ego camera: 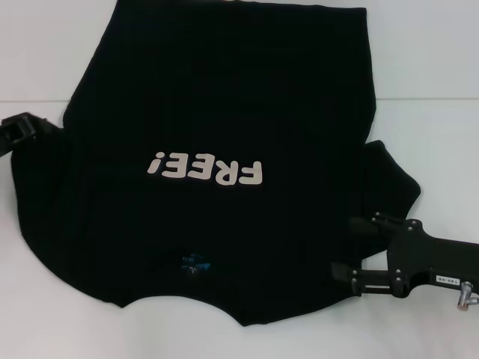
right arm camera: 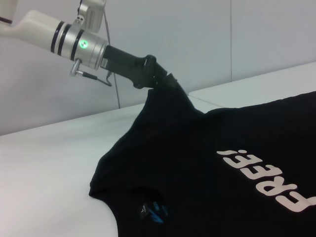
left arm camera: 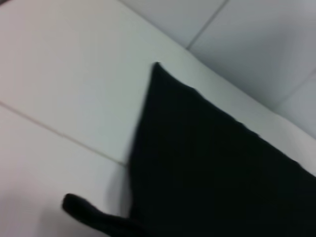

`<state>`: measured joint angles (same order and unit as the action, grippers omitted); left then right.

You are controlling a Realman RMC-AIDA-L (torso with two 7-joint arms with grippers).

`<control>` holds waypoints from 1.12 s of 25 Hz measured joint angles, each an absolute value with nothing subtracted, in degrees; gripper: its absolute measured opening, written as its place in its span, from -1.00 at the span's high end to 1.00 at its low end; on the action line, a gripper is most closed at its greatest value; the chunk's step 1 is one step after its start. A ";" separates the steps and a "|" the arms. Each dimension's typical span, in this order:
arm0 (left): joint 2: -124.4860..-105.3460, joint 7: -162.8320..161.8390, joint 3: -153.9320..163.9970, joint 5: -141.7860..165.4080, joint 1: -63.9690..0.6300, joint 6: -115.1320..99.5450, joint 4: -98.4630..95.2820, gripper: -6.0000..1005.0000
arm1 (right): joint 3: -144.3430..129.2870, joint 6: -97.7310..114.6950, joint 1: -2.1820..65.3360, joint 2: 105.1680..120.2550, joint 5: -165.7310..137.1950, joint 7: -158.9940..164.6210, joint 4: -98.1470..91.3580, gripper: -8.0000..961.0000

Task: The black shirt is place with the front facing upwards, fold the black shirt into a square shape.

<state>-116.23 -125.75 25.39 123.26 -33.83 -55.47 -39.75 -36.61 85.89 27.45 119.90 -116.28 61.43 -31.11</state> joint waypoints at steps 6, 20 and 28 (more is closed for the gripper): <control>-116.37 -125.76 27.49 123.30 -34.74 -58.78 -40.41 0.98 | -36.72 85.95 27.38 119.98 -116.28 61.43 -31.02 -0.93; -116.51 -128.39 29.47 123.78 -35.02 -60.72 -39.81 0.94 | -36.60 85.96 27.48 119.93 -116.28 61.43 -30.50 -0.92; -115.49 -131.93 29.20 122.98 -38.26 -68.48 -32.69 0.87 | -36.73 85.81 27.57 119.88 -116.28 61.43 -30.40 -0.93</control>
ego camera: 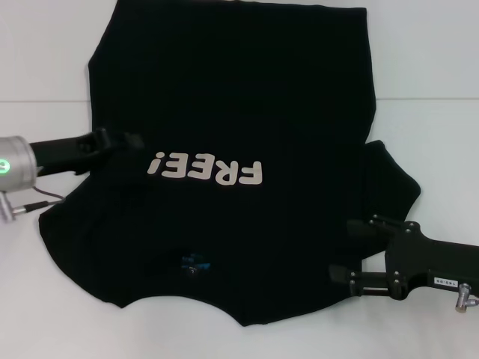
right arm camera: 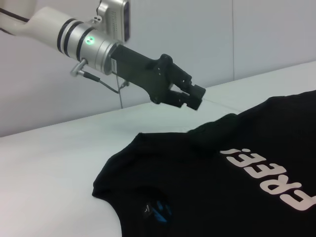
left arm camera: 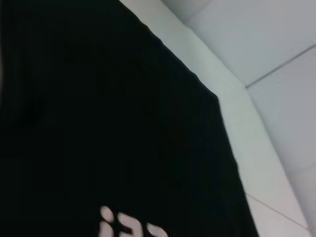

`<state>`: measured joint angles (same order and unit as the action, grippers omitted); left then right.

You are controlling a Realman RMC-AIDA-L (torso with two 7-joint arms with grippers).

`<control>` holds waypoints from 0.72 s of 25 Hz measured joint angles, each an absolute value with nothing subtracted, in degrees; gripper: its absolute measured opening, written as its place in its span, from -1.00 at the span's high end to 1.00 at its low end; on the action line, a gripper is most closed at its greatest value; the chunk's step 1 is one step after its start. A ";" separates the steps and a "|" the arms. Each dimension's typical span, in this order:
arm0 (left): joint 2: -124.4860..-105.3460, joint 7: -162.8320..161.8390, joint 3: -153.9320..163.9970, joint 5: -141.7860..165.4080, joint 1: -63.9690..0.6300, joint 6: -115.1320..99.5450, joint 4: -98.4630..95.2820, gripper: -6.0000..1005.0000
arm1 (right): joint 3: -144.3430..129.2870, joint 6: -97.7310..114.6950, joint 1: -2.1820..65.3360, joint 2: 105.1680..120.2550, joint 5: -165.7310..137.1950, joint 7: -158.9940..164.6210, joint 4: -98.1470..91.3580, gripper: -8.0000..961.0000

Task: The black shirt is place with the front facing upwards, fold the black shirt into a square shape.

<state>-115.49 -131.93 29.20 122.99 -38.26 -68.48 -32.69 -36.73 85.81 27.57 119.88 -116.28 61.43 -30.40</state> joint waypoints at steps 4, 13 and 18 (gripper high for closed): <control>-115.63 -131.45 29.02 120.38 -38.68 -69.46 -29.47 0.66 | -36.83 85.67 27.60 119.87 -116.28 61.42 -30.41 -0.92; -112.53 -132.90 29.00 119.33 -35.80 -68.28 -28.12 -0.16 | -36.71 85.69 27.55 119.87 -116.29 61.39 -30.41 -0.92; -113.16 -134.04 29.08 119.27 -34.80 -61.55 -27.56 -0.53 | -36.70 85.53 27.44 119.88 -116.33 61.08 -30.41 -0.92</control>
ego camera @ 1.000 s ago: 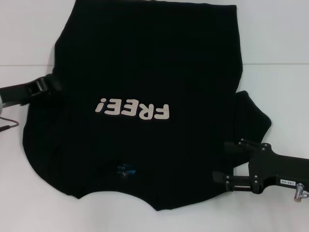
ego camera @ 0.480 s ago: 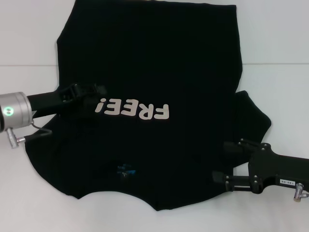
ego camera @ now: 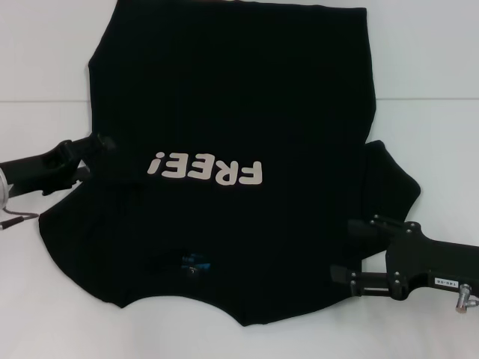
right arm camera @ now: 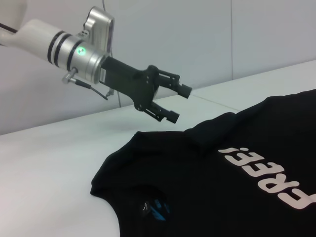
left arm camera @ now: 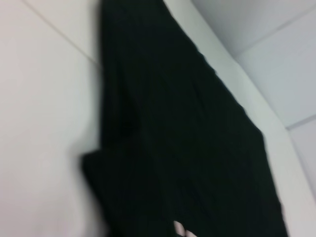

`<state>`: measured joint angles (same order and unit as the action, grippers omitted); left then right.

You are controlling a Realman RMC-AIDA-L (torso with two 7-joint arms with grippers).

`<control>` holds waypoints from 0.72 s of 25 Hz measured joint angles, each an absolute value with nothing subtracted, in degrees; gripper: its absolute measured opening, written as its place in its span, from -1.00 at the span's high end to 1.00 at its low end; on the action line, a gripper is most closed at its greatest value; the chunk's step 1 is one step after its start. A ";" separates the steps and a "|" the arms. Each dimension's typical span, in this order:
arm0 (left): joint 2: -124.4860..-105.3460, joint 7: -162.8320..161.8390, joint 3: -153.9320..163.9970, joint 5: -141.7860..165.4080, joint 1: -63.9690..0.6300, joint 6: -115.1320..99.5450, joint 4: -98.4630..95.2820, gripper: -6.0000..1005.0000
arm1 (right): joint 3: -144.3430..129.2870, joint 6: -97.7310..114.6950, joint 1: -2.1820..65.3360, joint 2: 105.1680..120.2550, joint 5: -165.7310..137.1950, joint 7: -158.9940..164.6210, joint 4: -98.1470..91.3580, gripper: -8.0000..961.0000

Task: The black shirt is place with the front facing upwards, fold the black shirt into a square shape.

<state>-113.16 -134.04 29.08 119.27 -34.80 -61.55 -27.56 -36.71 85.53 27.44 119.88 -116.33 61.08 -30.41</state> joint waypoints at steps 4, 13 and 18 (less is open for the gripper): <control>-113.70 -134.03 29.34 119.43 -35.63 -55.79 -24.96 -0.78 | -36.80 85.39 27.58 119.88 -116.50 61.18 -30.41 -0.92; -115.92 -133.60 29.07 118.84 -37.39 -48.87 -23.75 -0.90 | -36.66 85.25 27.42 119.88 -116.55 61.31 -30.41 -0.92; -116.42 -133.59 29.27 118.82 -37.83 -48.08 -23.59 -0.92 | -36.58 85.25 27.31 119.88 -116.54 61.41 -30.41 -0.92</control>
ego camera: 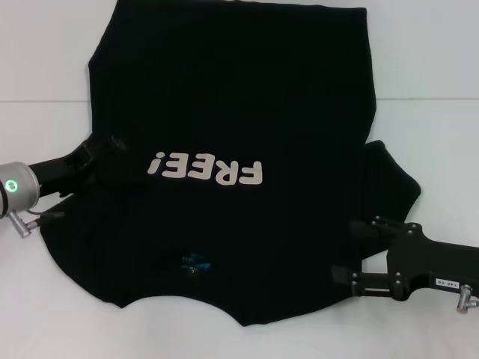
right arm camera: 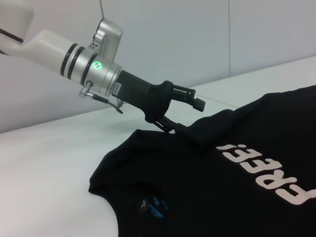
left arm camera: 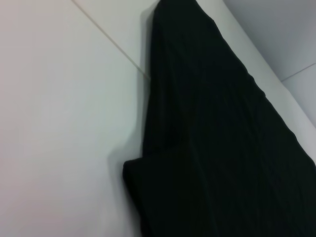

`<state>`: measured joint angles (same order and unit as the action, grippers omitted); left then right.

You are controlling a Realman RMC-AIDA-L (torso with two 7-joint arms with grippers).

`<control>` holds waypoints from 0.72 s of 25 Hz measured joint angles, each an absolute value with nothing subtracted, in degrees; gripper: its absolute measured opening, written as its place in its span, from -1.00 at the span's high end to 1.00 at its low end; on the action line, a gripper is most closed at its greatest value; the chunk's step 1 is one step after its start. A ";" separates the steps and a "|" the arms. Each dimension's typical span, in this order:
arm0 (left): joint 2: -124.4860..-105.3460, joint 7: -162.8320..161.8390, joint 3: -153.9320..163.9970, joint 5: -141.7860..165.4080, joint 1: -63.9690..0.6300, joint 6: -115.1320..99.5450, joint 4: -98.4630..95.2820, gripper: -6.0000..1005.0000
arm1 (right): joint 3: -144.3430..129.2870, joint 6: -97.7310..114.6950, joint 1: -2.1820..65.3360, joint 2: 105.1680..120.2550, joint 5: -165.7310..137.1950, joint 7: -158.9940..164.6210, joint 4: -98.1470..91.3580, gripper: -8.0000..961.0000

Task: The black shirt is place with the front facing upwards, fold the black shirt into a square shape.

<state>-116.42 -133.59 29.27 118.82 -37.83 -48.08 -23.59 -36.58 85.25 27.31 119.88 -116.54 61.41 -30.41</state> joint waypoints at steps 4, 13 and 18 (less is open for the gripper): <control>-116.84 -133.59 29.31 118.82 -38.08 -48.04 -23.49 -0.92 | -36.56 85.25 27.30 119.88 -116.55 61.43 -30.41 -0.92; -118.38 -132.27 29.00 113.33 -40.25 -49.63 -23.63 -0.91 | -36.56 85.25 27.29 119.88 -116.53 61.44 -30.41 -0.93; -119.83 -125.34 29.23 106.10 -41.56 -52.61 -23.59 -0.91 | -36.56 85.25 27.20 119.88 -116.52 61.44 -30.38 -0.93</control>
